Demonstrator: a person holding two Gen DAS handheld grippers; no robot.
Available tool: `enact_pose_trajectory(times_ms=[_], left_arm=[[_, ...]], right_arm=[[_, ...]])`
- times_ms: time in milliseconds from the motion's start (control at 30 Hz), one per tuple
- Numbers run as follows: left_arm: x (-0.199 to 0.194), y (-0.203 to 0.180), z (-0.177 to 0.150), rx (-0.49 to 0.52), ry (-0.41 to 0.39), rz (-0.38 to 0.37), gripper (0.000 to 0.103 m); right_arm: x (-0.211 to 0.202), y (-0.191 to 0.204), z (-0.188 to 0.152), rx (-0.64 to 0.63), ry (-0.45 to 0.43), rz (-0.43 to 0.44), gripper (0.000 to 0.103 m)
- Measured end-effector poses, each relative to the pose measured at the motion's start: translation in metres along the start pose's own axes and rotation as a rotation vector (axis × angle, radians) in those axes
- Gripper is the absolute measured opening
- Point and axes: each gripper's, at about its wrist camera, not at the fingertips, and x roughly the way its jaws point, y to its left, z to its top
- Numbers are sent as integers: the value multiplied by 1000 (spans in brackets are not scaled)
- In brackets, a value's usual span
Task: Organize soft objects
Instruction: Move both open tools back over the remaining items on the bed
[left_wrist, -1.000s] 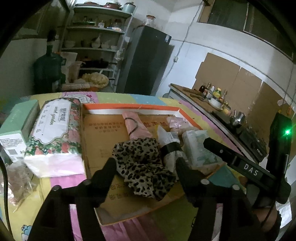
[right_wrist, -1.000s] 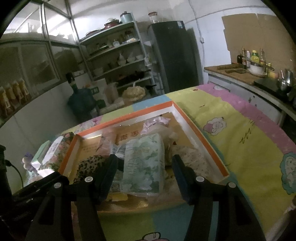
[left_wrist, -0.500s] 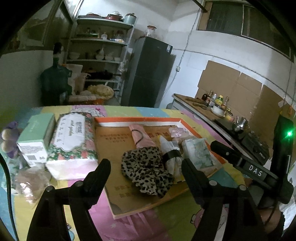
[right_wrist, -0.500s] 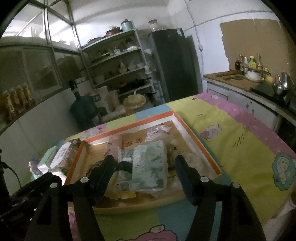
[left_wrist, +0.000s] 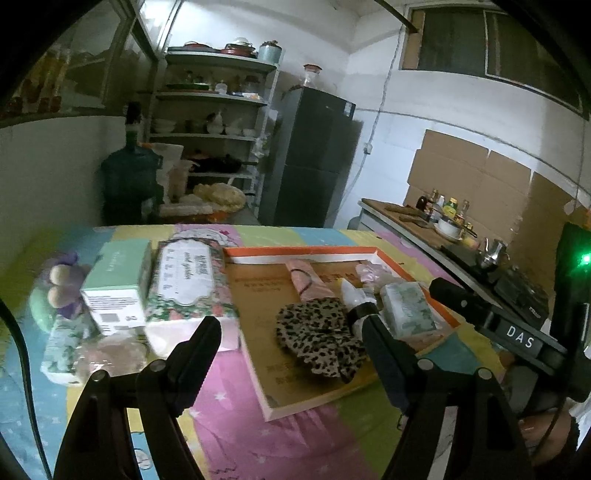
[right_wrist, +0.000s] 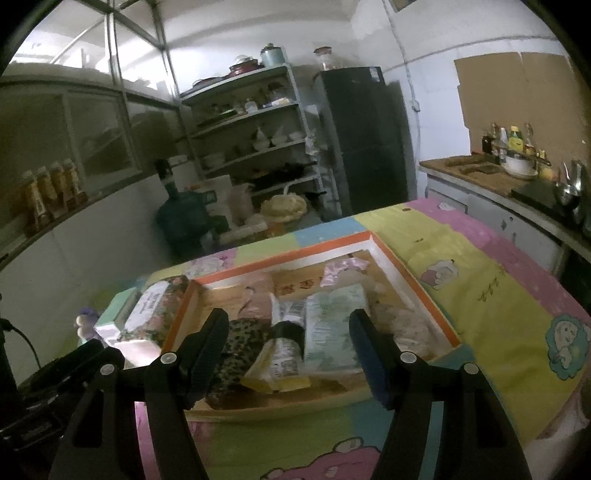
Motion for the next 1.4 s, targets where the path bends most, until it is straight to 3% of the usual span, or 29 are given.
enact_pose_trajectory(times_ms=[1400], left_arm=[[-70, 126, -26, -137, -71, 246, 78]], right_arm=[[23, 135, -24, -196, 69, 141, 69]])
